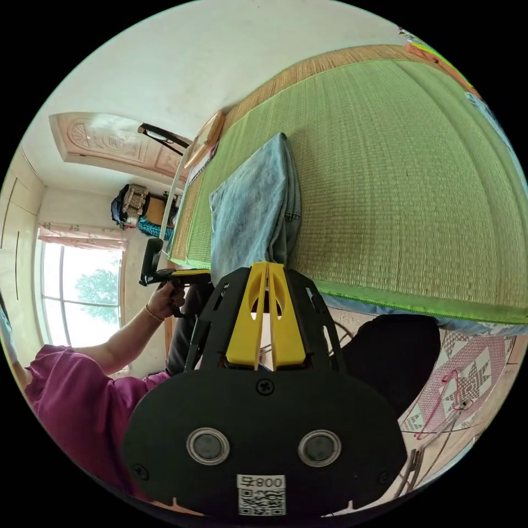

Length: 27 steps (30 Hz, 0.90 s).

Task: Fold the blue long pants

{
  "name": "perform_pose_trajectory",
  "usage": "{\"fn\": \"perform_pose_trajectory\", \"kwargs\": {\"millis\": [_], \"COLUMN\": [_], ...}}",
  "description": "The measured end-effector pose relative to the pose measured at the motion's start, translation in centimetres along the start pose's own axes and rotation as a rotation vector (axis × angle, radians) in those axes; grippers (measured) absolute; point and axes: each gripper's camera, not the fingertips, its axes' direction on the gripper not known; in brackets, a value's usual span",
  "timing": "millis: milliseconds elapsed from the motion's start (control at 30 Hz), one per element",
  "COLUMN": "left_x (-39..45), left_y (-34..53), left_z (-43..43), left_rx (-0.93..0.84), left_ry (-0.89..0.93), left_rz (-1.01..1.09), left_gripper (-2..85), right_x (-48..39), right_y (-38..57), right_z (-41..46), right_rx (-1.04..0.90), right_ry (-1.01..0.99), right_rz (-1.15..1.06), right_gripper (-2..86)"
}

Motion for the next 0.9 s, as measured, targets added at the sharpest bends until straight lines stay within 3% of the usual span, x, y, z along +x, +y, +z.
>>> {"fn": "perform_pose_trajectory", "kwargs": {"millis": [167,333,467,567,900], "left_x": [-1.2,-1.6,-1.7,-2.5,-5.5], "left_y": [3.1,6.5,7.2,8.7,14.6], "left_z": [0.2,1.4,3.3,4.0,7.5], "left_rx": [0.054,0.11,0.092,0.109,0.155], "left_ry": [0.099,0.179,0.163,0.202,0.399], "left_rz": [-0.057,-0.098,-0.116,-0.136,-0.216], "left_gripper": [0.1,0.2,0.4,0.8,7.7], "right_x": [2.4,1.6,3.0,5.1,7.4], "right_y": [2.7,2.4,1.5,2.3,4.3], "right_z": [-1.7,0.9,4.3,4.1,4.6], "right_rx": [0.097,0.062,-0.041,-0.001,0.029], "right_ry": [-0.081,-0.086,0.027,-0.062,-0.068], "right_rz": [0.017,-0.04,-0.038,0.031,0.053], "right_gripper": [0.0,0.0,0.0,0.0,0.1]}}
